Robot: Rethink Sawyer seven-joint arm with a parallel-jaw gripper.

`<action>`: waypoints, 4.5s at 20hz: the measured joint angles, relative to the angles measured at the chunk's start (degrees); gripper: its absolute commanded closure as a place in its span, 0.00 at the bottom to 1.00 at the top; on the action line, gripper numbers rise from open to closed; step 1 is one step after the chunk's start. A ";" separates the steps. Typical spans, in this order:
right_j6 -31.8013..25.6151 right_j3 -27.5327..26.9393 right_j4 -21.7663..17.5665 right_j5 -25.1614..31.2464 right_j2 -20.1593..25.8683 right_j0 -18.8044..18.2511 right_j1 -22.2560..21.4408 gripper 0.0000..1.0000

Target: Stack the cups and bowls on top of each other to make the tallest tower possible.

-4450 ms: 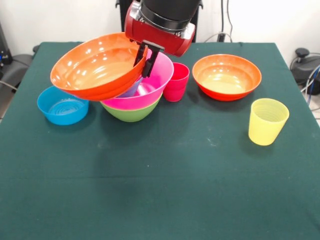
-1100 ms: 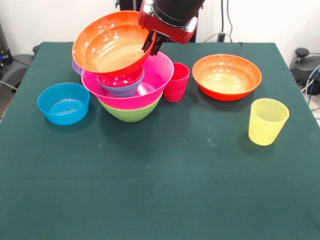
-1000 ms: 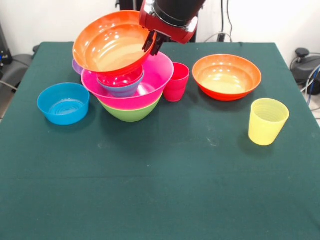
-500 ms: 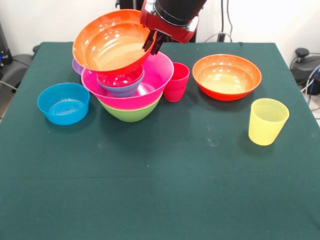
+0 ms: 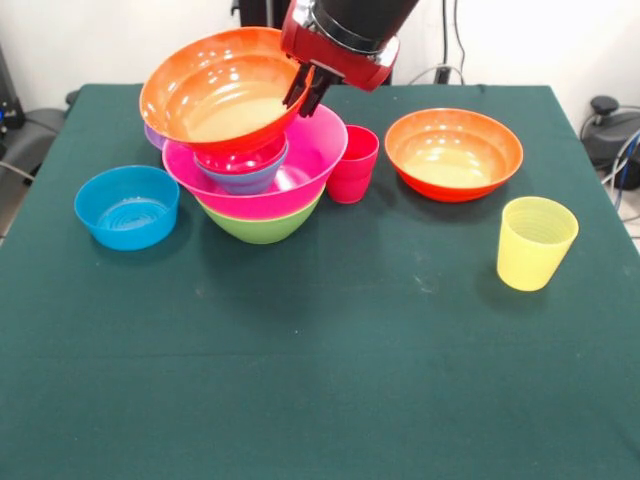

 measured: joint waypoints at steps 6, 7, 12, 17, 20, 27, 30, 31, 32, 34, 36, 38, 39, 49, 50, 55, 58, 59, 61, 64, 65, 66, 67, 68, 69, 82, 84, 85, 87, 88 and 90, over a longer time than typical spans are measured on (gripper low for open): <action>1.78 -0.02 0.01 -2.60 -1.12 0.07 0.95 1.00; 1.94 -0.02 0.01 -2.83 -1.24 0.07 1.20 1.00; 2.41 -0.02 0.01 -3.18 -1.60 0.07 2.28 1.00; 2.41 -0.02 0.02 -3.18 -1.59 0.07 3.01 1.00; 2.41 -0.03 0.02 -3.19 -1.67 0.07 3.32 1.00; 2.41 -0.03 0.02 -3.19 -1.78 0.07 4.06 1.00; 2.41 -0.03 0.02 -3.19 -1.78 0.07 4.06 1.00; 2.41 -0.03 0.02 -3.19 -1.78 0.07 4.06 1.00; 2.41 -0.03 0.02 -3.19 -1.78 0.07 4.06 1.00; 2.41 -0.03 0.02 -3.19 -1.78 0.07 4.06 1.00; 2.41 -0.03 0.02 -3.19 -1.78 0.07 4.06 1.00; 2.41 -0.03 0.02 -3.19 -1.78 0.07 4.06 1.00; 2.41 -0.03 0.02 -3.19 -1.78 0.07 4.06 1.00; 2.41 -0.02 0.02 -3.19 -1.79 0.47 4.06 1.00; 2.41 0.01 0.04 -3.19 -1.78 0.71 4.06 1.00; 2.41 0.15 0.04 -3.19 -1.78 1.18 4.06 1.00; 2.41 0.31 0.04 -3.19 -1.78 1.33 4.06 1.00; 2.41 0.33 0.04 -3.19 -1.78 1.34 4.06 1.00; 2.41 0.41 0.04 -3.19 -1.78 1.37 4.06 1.00; 2.41 0.51 0.04 -3.19 -1.78 1.37 4.06 1.00; 2.41 0.54 0.04 -3.19 -1.78 1.37 4.06 1.00; 2.41 0.57 0.04 -3.19 -1.78 1.37 4.06 1.00; 2.41 0.60 0.04 -3.19 -1.78 1.37 4.06 1.00; 2.41 0.61 0.04 -3.19 -1.78 1.37 4.06 1.00; 2.41 0.63 0.04 -3.21 -1.79 1.37 4.05 1.00; 2.41 1.03 0.04 -4.19 -1.81 1.46 4.06 1.00; 2.41 1.08 0.04 -4.48 -1.82 1.52 4.06 1.00; 2.41 1.11 0.04 -4.80 -1.83 1.60 4.06 1.00; 2.41 1.17 0.04 -5.36 -1.87 1.79 4.07 1.00; 2.41 1.23 0.04 -5.70 -1.91 1.96 4.07 1.00; 2.41 1.29 0.04 -5.95 -1.94 2.17 4.07 1.00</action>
